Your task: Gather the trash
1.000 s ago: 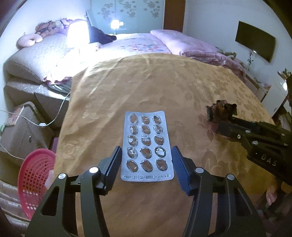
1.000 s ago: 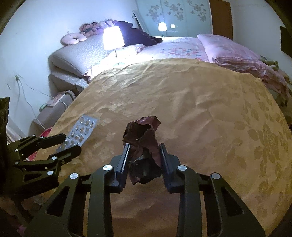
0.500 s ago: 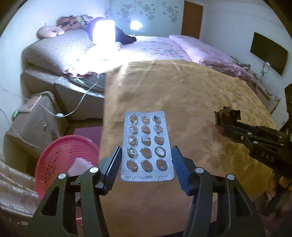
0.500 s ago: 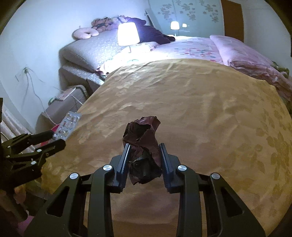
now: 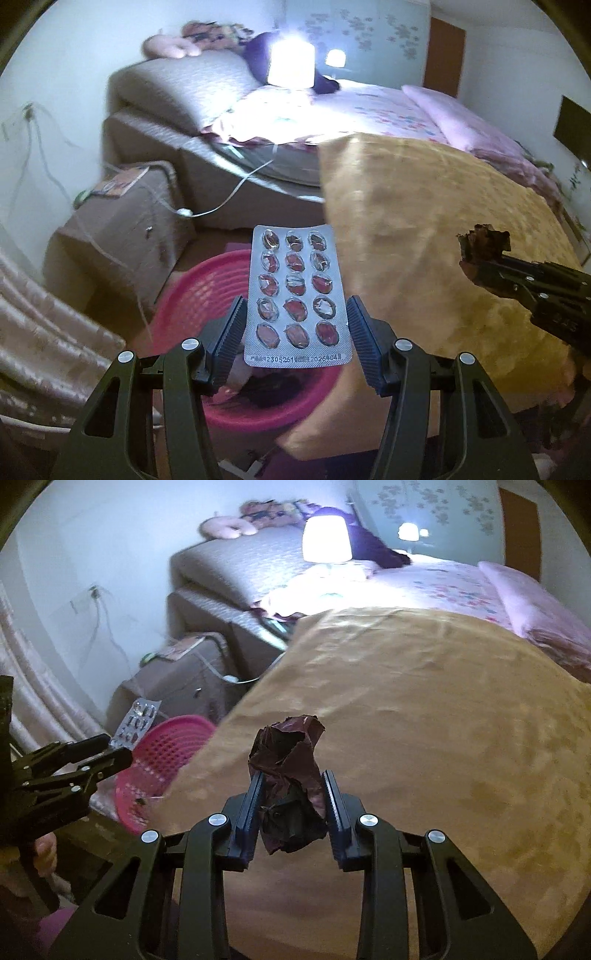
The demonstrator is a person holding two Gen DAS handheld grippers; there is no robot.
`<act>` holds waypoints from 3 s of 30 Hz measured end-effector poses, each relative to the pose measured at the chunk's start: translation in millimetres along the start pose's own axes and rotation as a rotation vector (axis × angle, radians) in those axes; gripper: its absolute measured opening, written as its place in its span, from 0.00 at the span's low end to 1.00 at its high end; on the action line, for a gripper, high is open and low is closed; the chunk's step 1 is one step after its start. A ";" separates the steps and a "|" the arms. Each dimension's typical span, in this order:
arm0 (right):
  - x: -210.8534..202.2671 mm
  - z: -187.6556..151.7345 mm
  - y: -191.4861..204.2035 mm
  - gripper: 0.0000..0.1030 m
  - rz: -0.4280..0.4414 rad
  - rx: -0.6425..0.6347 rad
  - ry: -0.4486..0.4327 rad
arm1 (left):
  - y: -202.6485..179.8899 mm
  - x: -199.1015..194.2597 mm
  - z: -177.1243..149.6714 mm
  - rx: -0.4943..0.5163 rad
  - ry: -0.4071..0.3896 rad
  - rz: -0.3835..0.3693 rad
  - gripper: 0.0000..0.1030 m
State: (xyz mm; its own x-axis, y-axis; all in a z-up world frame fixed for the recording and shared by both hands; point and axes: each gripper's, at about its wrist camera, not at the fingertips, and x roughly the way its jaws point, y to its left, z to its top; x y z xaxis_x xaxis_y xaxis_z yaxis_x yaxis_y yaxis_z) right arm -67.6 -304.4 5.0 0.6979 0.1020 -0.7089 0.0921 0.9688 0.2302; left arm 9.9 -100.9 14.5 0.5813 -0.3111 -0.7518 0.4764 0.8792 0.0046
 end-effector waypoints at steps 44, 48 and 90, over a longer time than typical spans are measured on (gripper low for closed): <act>77.0 31.7 89.6 0.75 0.146 -0.010 0.092 | 92.0 41.4 -14.3 -0.211 0.060 0.098 0.75; 65.1 22.0 94.4 0.83 0.106 -0.024 0.053 | 92.6 30.2 -13.6 -0.206 0.041 0.141 0.78; 2.8 -14.3 133.0 0.93 0.068 -0.134 -0.118 | 77.2 -43.9 -44.1 -0.159 -0.069 0.254 0.81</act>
State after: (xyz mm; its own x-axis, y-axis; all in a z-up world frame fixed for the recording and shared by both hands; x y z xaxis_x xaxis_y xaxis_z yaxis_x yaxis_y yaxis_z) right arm -63.6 -171.9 24.0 0.7782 0.1489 -0.6101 -0.0482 0.9828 0.1783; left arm -7.9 -3.5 18.8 0.7143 -0.0934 -0.6936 0.2042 0.9757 0.0789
